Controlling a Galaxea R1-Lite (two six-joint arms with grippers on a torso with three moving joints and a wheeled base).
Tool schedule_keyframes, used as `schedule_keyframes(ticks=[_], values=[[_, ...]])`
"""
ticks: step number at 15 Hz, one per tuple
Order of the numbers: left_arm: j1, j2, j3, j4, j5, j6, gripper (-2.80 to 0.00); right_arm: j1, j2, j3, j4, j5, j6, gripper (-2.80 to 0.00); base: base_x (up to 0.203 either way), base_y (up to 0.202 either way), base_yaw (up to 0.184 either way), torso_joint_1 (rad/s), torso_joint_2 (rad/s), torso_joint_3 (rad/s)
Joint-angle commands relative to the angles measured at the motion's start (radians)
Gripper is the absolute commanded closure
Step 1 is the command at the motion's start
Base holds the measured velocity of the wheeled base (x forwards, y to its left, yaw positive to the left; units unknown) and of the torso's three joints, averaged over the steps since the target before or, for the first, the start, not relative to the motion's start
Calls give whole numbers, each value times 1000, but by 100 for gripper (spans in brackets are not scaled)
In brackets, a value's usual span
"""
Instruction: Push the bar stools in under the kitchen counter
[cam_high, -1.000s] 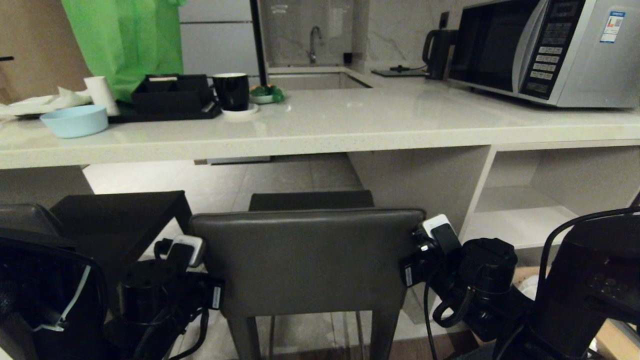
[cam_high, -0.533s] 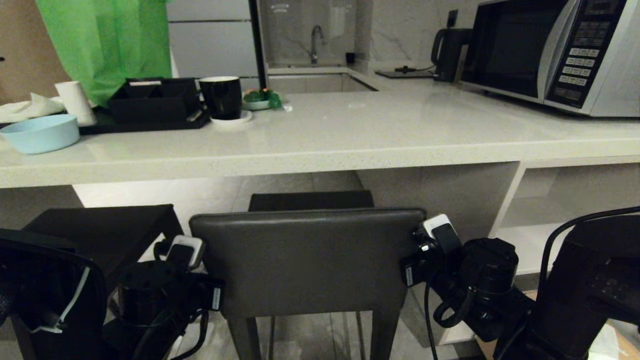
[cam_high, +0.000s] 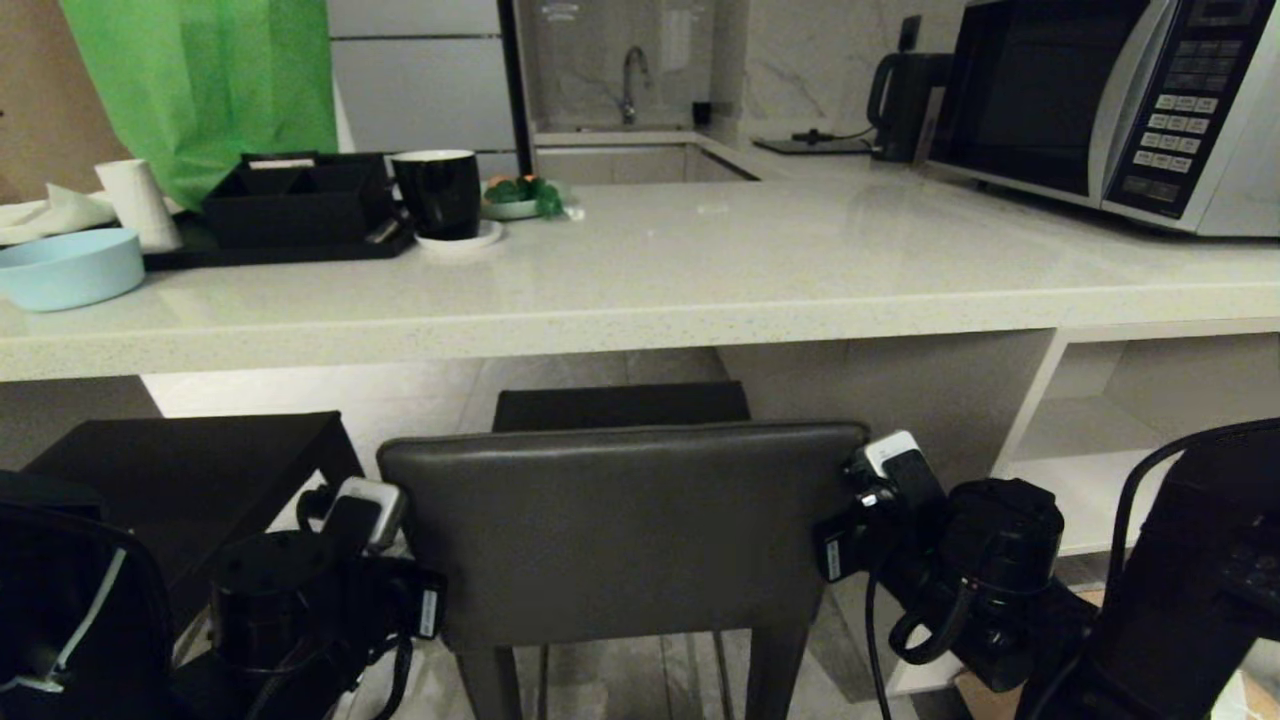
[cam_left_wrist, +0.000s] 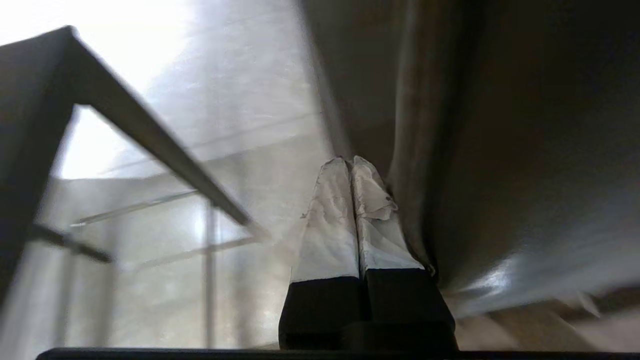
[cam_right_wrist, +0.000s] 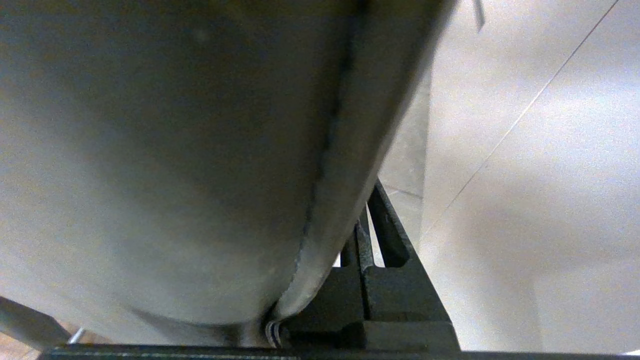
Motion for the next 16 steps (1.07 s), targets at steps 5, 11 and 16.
schedule_keyframes(ticks=[5, 11, 16], values=[[142, -102, 93, -12, -4, -52, 0, -244, -108, 122, -10, 97, 26, 0, 0, 0, 0, 0, 0, 0], [238, -331, 95, -12, -11, -36, 0, -270, -358, 204, -10, 46, 31, 0, 0, 0, 0, 0, 0, 0], [256, -694, 85, 138, 4, 40, 0, -296, -837, 215, 262, -28, -13, 0, 0, 0, 0, 0, 0, 0]])
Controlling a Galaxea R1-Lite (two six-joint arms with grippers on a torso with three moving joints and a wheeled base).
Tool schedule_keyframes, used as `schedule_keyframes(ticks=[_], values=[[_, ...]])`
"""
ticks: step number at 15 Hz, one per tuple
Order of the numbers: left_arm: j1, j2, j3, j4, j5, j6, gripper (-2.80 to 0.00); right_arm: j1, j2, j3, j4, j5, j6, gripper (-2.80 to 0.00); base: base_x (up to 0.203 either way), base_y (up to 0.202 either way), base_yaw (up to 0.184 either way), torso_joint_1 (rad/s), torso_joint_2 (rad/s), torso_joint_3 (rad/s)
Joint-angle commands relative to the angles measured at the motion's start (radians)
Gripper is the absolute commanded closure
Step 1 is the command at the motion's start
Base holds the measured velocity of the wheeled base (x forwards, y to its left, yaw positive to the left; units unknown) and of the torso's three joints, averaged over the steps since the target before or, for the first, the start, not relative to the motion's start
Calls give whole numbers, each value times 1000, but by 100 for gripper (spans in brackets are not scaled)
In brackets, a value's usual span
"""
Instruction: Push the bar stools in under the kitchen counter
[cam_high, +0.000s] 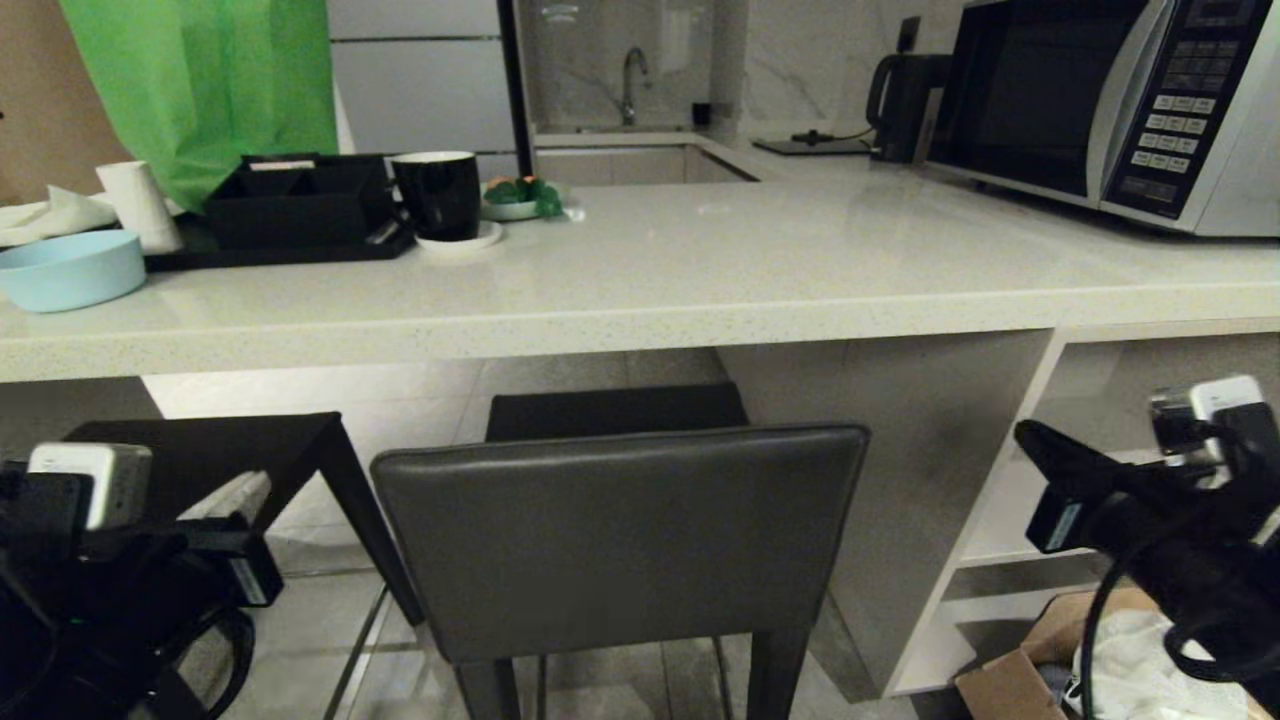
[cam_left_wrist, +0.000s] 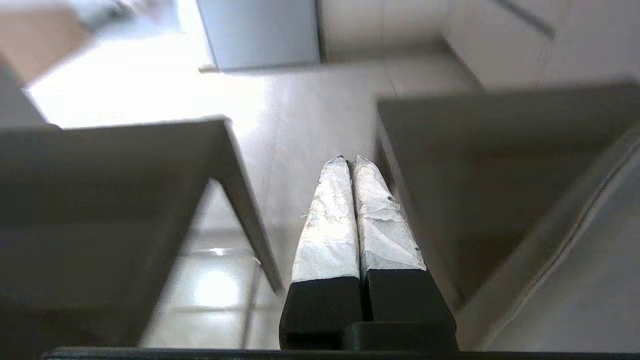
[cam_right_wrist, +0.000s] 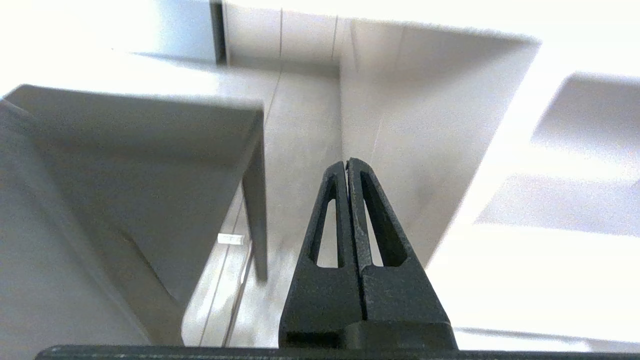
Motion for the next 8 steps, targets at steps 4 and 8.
schedule_keyframes(ticks=[4, 8], values=[[10, -594, -145, 538, 20, 14, 0, -42, -700, -146, 707, -53, -16, 0, 0, 0, 0, 0, 0, 0], [154, -902, -281, 924, 1, 13, 0, -184, -996, -215, 1037, -70, -23, 0, 0, 0, 0, 0, 0, 0]])
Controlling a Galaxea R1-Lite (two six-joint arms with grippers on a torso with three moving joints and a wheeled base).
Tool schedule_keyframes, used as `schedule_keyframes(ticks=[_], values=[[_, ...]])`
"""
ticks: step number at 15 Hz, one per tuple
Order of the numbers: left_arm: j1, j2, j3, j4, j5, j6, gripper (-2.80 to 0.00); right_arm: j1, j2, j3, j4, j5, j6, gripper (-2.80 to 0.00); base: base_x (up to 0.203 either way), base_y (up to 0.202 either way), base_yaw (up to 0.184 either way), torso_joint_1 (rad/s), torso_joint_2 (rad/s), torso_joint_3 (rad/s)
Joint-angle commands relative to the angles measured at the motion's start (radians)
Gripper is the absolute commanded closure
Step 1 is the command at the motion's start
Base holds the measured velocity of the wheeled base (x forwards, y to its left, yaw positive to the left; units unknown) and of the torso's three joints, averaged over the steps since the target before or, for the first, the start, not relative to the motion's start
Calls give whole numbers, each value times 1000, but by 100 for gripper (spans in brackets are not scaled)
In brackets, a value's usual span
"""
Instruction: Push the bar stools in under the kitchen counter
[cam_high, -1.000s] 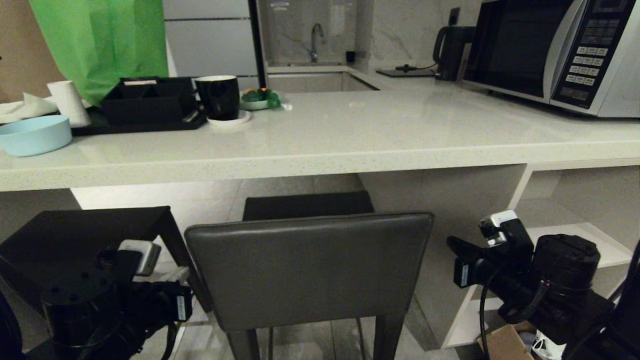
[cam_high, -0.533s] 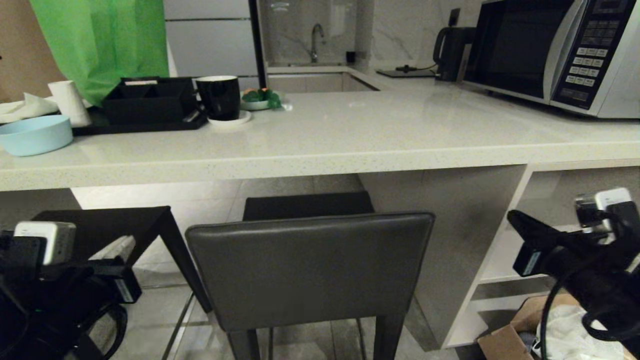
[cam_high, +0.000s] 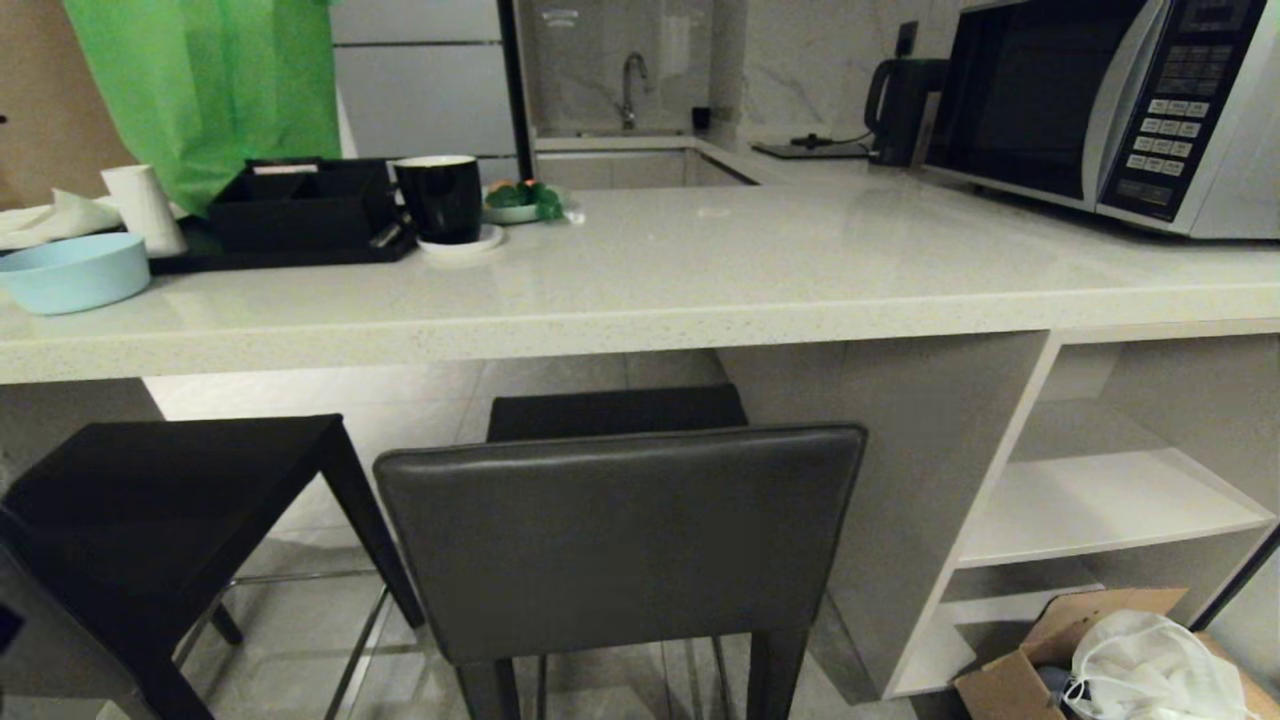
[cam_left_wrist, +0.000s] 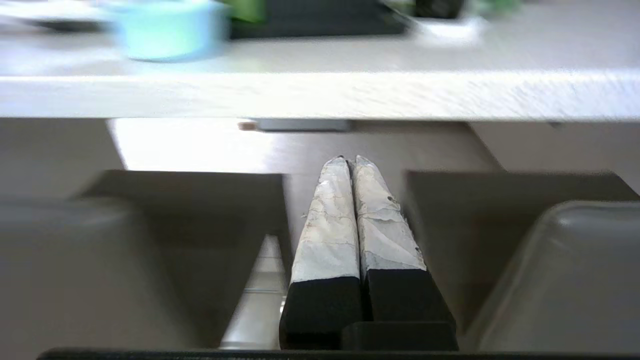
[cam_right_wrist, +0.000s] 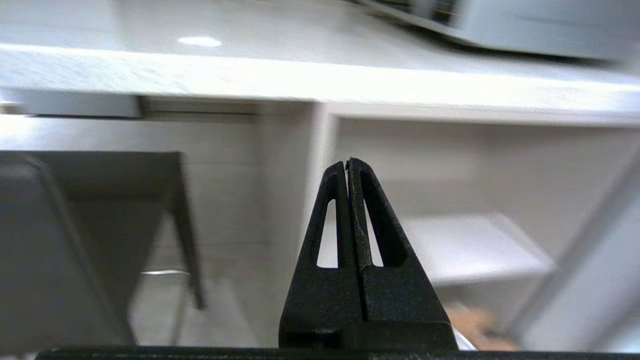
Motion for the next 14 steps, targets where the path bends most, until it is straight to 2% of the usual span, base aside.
schedule_keyframes(ticks=[1, 5, 7, 8, 9, 10, 12, 13, 14], values=[[86, -244, -46, 149, -8, 2, 0, -76, -263, -24, 196, -3, -2, 0, 0, 0, 0, 0, 0, 0], [121, -473, -42, 338, -49, 9, 0, -107, -508, -46, 466, 3, 3, 0, 0, 0, 0, 0, 0, 0], [128, -640, -25, 509, -91, 11, 0, -120, -601, -42, 544, 50, 5, 0, 0, 0, 0, 0, 0, 0], [130, -710, -21, 641, -109, 11, 0, -124, -647, -32, 581, 79, 5, 0, 0, 0, 0, 0, 0, 0], [131, -742, -12, 708, -123, 8, 0, -126, -687, -11, 618, 104, 5, 0, 0, 0, 0, 0, 0, 0], [132, -747, 23, 741, -139, 6, 0, -127, -700, 35, 635, 118, 7, 0, 0, 0, 0, 0, 0, 0], [132, -744, 112, 729, -182, 13, 0, -128, -699, 137, 627, 136, 17, 0, 0, 0, 0, 0, 0, 0], [132, -744, 166, 692, -209, 14, 0, -128, -699, 228, 581, 142, 17, 0, 0, 0, 0, 0, 0, 0], [132, -744, 228, 643, -233, 17, 0, -128, -699, 308, 466, 160, 23, 0, 0, 0, 0, 0, 0, 0]])
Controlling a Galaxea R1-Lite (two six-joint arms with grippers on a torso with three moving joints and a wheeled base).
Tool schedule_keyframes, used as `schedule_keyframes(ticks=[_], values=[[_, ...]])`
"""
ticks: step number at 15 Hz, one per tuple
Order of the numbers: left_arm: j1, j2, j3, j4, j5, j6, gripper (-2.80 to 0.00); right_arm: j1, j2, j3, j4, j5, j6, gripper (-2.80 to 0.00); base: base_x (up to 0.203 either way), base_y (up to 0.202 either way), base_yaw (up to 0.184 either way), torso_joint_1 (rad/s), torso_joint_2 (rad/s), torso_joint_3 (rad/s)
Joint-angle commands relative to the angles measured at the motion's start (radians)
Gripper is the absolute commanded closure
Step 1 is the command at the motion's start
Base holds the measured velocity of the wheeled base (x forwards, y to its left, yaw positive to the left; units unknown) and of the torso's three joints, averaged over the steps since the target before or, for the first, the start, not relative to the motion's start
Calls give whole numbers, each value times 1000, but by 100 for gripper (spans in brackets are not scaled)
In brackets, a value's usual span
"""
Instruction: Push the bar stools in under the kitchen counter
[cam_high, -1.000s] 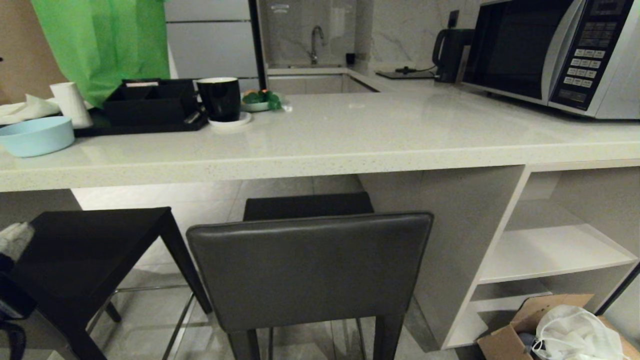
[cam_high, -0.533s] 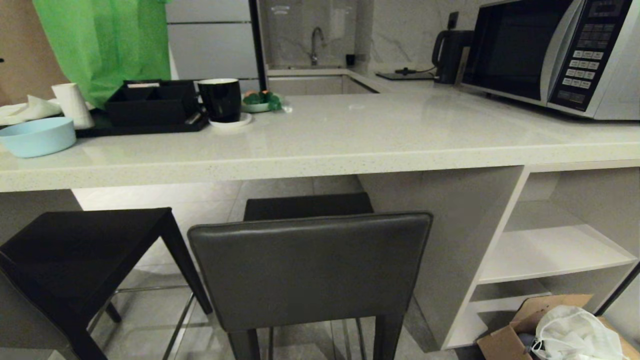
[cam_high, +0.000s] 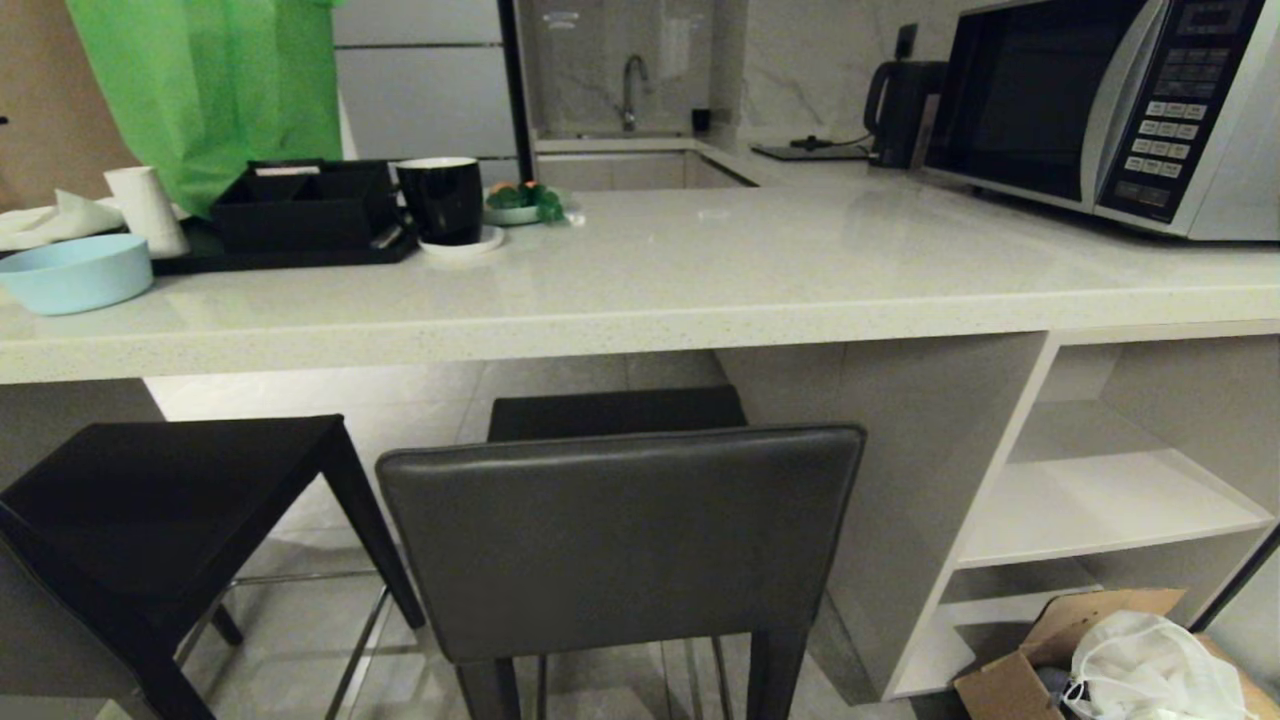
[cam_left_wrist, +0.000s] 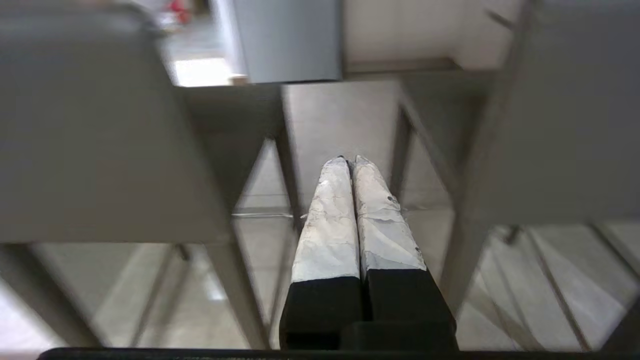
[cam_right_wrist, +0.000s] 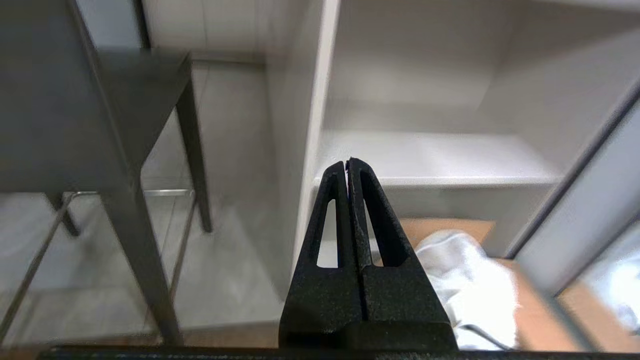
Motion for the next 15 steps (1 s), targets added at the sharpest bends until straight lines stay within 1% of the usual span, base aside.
schedule_keyframes(ticks=[1, 2, 3, 4, 7, 9, 13, 15], values=[[1, -19, 116, -101, -40, 1, 0, 0, -15, 148, -205, 32, 6, 0, 0, 0, 0, 0, 0, 0], [1, -19, 119, -86, -51, -2, 0, 0, -15, 158, -225, 57, 7, 0, 0, 0, 0, 0, 0, 0], [1, -19, 118, -37, -69, -4, 0, 0, -15, 163, -167, 86, 6, 0, 0, 0, 0, 0, 0, 0], [1, -19, 118, -40, -91, -3, 0, 0, -15, 164, -100, 107, 12, 0, 0, 0, 0, 0, 0, 0], [1, -19, 118, -40, -82, -12, 0, 0, -15, 166, -109, 113, 25, 0, 0, 0, 0, 0, 0, 0], [1, -19, 118, -40, -67, -35, 0, 0, -15, 166, -109, 112, 43, 0, 0, 0, 0, 0, 0, 0], [1, -19, 118, -40, -67, -36, 0, 0, -15, 166, -109, 112, 43, 0, 0, 0, 0, 0, 0, 0], [1, -19, 118, -40, -67, -35, 0, 0, -15, 166, -109, 104, 62, 0, -133, 0, -3, 11, 4, -1]])
